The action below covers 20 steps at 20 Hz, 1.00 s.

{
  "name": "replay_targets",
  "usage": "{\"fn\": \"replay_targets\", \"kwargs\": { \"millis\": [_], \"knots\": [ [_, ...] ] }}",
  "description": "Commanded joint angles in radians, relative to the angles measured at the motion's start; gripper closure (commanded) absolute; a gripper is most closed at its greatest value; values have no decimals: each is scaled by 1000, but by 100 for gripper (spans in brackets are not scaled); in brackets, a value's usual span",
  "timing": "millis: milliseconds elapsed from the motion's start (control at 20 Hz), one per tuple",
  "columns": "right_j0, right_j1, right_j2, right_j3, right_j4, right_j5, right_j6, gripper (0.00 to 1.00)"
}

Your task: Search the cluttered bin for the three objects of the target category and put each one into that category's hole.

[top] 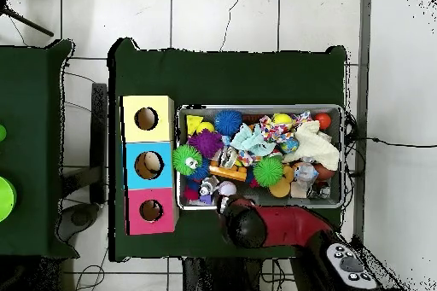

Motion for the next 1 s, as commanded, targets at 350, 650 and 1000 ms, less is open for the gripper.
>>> {"fn": "replay_targets", "kwargs": {
  "millis": [350, 650, 1000],
  "knots": [
    [-198, 120, 216, -217, -193, 162, -261, 100],
    [-264, 207, 258, -268, -259, 149, -263, 100],
    [-304, 150, 359, -294, -249, 314, -362, 100]
  ]
}}
